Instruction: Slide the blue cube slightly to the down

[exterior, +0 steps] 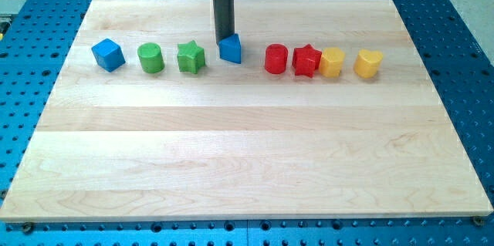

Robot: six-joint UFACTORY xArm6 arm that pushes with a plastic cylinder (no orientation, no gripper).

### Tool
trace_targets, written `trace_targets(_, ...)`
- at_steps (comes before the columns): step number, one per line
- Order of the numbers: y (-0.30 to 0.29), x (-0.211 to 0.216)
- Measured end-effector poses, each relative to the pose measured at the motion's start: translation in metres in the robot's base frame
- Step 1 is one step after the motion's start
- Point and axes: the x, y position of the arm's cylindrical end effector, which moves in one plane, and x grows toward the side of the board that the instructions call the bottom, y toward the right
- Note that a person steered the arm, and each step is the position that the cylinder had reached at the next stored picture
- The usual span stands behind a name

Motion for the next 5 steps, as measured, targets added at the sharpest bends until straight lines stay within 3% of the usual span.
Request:
trace_targets(2,-0.005,-0.001)
trace_targets(3,-0.052,-0.025)
trace_targets(5,-0.158,-0.022)
